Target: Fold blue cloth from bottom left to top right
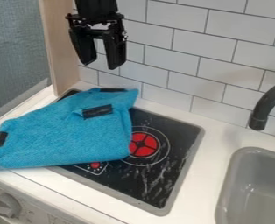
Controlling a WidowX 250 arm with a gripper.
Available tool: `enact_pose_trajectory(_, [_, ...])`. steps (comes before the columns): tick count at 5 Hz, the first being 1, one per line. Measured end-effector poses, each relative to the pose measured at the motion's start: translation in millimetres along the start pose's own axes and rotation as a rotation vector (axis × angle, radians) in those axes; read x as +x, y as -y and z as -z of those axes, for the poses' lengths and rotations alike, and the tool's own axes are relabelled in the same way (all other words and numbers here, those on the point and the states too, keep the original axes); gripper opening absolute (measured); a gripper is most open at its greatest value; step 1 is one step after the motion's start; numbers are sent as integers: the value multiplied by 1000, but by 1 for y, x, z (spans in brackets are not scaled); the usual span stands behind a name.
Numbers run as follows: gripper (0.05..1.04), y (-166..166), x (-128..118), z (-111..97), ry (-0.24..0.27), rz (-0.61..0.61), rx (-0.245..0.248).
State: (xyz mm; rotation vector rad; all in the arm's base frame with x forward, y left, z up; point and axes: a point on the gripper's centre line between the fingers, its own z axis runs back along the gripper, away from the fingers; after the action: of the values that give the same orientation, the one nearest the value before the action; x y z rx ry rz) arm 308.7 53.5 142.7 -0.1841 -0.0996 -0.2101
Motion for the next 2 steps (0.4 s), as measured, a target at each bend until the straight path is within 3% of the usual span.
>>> enact_pose_trajectory(1, [998, -2, -4, 7, -33, -19, 5])
enact_pose_trajectory(2, [999, -19, -18, 7, -89, -137, 126])
